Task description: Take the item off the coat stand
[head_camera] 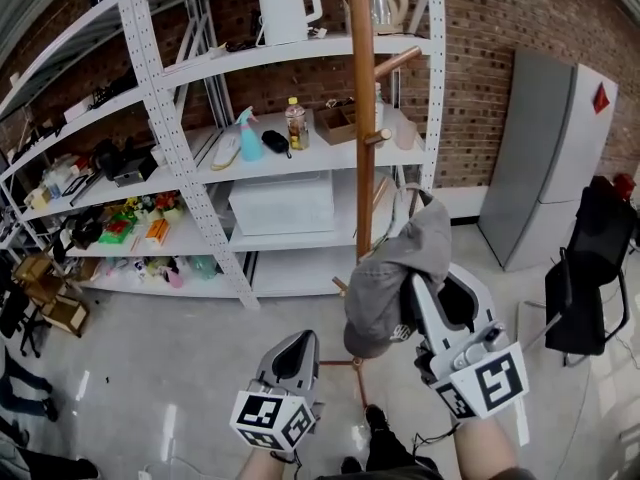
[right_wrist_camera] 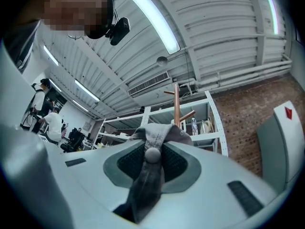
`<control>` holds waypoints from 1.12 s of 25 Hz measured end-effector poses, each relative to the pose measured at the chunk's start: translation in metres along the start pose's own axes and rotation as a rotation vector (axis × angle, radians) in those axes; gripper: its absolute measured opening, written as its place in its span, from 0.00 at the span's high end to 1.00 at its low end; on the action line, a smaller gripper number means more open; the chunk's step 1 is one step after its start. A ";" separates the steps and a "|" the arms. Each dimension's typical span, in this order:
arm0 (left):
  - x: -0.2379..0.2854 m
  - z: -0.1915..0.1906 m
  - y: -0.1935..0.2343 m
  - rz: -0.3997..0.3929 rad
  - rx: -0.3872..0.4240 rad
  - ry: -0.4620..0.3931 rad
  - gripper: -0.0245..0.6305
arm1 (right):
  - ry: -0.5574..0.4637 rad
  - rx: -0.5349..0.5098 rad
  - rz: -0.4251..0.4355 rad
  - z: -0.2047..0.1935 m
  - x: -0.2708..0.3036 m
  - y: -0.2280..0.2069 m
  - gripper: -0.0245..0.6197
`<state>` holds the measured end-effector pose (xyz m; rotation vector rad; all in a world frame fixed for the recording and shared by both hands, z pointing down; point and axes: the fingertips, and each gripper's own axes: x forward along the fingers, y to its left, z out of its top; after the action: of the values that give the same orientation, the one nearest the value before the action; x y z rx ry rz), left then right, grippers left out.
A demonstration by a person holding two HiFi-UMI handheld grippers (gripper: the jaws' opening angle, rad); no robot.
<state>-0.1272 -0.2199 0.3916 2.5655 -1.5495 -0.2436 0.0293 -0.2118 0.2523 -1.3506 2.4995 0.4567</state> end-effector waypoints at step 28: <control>-0.055 -0.029 -0.076 0.127 -0.015 0.033 0.95 | 0.169 0.055 0.114 -0.044 -0.102 -0.007 0.83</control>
<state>-0.0808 -0.1350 0.4085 2.4344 -1.6841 -0.1968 0.0859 -0.1548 0.3301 -1.2797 2.7159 0.3059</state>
